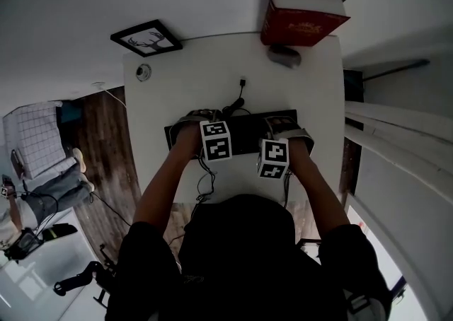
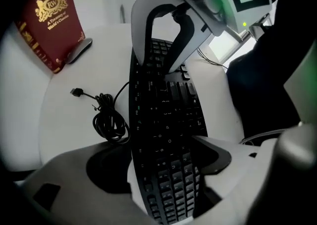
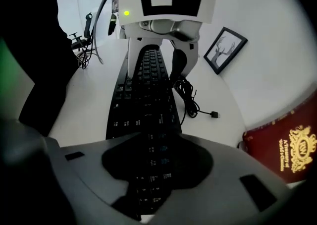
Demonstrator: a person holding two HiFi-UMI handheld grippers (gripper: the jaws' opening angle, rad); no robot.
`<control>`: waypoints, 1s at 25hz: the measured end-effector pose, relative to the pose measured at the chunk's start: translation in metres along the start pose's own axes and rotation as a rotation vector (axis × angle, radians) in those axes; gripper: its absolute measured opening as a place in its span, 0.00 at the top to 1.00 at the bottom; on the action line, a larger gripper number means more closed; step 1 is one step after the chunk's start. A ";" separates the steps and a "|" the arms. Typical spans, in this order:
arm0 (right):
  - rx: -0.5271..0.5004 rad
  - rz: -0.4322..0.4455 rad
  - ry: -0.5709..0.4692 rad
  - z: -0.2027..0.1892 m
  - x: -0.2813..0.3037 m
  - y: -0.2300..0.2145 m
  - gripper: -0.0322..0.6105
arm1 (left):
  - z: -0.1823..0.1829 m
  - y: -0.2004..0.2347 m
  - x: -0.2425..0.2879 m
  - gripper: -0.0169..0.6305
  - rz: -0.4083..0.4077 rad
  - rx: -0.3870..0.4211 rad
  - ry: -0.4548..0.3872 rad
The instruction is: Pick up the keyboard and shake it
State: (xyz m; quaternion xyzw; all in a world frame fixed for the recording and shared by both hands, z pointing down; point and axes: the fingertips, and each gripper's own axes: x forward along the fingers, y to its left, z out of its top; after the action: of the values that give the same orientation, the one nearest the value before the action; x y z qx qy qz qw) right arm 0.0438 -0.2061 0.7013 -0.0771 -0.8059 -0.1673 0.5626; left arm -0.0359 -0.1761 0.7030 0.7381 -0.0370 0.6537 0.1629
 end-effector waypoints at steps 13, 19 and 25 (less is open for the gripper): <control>-0.038 -0.326 0.083 -0.003 0.006 0.018 0.92 | -0.002 -0.042 -0.002 0.91 0.527 -0.029 -0.059; 0.260 -0.461 -0.108 0.033 -0.060 0.031 0.92 | -0.010 -0.069 -0.079 0.97 0.849 -0.410 -0.401; 0.378 -0.731 -0.330 0.081 -0.164 0.079 0.92 | -0.004 -0.139 -0.142 0.97 0.997 -0.590 -0.695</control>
State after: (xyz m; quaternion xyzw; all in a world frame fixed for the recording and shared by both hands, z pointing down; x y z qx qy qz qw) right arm 0.0552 -0.0935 0.5379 0.2916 -0.8756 -0.1905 0.3346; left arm -0.0229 -0.0659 0.5384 0.7248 -0.6004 0.3376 0.0149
